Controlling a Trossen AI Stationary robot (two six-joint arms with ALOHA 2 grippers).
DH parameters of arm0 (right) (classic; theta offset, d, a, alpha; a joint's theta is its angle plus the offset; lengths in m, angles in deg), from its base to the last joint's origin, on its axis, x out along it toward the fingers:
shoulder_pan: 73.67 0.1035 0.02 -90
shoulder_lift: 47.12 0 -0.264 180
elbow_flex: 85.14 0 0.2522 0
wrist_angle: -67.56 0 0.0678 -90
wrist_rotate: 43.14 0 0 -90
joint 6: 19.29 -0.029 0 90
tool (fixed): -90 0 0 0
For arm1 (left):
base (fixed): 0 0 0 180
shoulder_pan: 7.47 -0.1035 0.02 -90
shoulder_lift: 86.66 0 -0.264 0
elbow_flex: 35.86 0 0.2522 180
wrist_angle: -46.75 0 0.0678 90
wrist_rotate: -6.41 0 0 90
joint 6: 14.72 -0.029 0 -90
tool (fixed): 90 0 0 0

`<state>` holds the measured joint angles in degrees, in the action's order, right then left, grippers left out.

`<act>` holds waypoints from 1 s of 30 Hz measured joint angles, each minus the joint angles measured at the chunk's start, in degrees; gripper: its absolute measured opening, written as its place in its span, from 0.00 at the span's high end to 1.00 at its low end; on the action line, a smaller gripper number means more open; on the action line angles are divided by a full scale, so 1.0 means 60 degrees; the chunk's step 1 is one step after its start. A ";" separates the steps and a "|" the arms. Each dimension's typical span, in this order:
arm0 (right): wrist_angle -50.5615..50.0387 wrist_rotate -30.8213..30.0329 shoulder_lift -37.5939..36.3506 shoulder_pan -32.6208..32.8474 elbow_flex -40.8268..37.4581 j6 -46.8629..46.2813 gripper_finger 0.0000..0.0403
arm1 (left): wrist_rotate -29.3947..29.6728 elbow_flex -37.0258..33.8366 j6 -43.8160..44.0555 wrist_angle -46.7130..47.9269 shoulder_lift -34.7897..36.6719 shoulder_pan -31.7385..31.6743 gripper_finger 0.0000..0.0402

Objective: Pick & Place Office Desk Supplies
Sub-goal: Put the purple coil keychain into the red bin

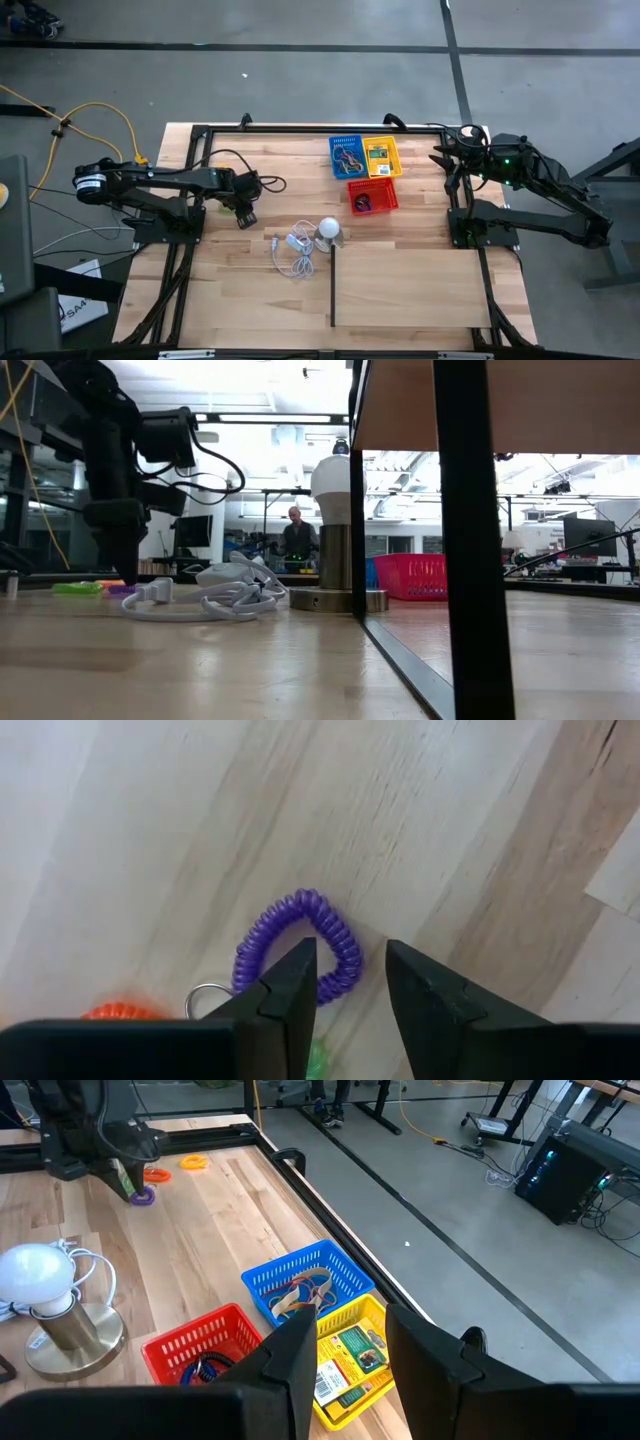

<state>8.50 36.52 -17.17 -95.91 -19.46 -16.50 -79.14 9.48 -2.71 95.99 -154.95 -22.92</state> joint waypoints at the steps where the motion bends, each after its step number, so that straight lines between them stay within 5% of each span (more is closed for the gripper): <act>1: 0.0001 -0.0001 0.0000 0.0000 0.0000 0.0000 0.73 | 0.0000 0.0000 0.0003 0.0004 -0.0001 0.0000 0.71; 14: 0.0000 0.0001 0.0000 0.0000 0.0000 0.0000 0.73 | -0.0259 0.0000 0.0249 -0.0130 -0.0594 -0.0113 0.72; 30: 0.0000 -0.0001 0.0000 0.0000 0.0000 0.0000 0.73 | -0.0186 0.0007 0.0437 -0.0204 -0.0590 -0.0113 0.96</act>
<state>8.50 36.51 -17.17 -95.91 -19.46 -16.50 -80.26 9.52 -0.09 94.77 -158.49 -23.59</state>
